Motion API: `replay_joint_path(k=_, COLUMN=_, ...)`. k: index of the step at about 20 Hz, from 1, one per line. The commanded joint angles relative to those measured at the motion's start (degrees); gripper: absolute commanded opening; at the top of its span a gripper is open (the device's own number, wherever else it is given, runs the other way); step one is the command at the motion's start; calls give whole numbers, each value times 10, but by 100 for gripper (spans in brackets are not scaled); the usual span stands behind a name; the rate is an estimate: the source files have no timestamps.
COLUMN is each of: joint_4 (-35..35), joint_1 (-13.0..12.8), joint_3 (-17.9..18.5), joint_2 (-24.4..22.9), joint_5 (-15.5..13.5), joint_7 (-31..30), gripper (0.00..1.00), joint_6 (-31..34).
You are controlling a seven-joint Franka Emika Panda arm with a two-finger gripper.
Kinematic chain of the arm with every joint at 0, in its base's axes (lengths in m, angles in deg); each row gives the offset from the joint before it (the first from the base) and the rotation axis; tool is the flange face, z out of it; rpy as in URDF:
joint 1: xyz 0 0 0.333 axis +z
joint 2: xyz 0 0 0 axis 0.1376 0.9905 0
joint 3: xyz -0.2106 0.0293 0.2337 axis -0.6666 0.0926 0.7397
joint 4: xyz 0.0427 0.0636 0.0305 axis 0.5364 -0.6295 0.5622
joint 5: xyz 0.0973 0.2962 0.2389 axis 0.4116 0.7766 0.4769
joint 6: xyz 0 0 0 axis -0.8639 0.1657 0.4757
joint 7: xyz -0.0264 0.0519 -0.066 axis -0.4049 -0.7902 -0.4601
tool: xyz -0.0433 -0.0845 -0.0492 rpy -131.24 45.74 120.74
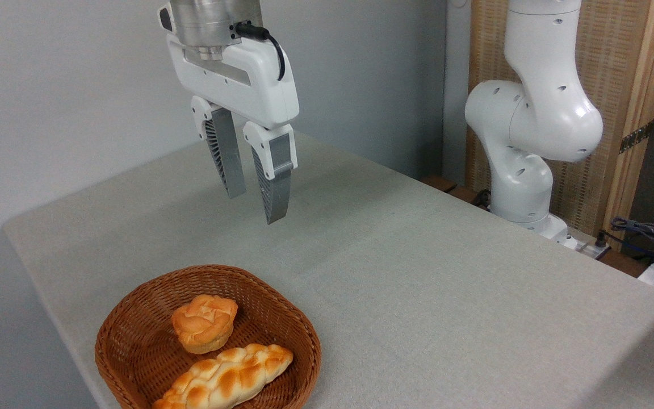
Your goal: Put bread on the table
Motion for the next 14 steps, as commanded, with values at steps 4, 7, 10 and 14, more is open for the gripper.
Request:
replay_joint_path(k=4, joint_4=-8, joint_1=-8, joint_3=0, joint_2=5, joint_5=-3, joint_7=-6, gripper=100, joint_6=-49)
replay_joint_path(k=7, joint_4=-30, joint_1=-8, joint_3=-10, joint_2=12, joint_5=1, joint_7=-3, gripper=100, joint_6=-116)
replay_joint_path(k=10, joint_4=-52, joint_1=-8, joint_3=-26, joint_2=28, joint_5=6, joint_7=-2, gripper=100, joint_6=-194)
replay_joint_path(k=14, joint_4=-75, joint_1=-8, joint_3=-39, joint_2=46, joint_5=6, joint_7=-2, gripper=100, joint_6=-261)
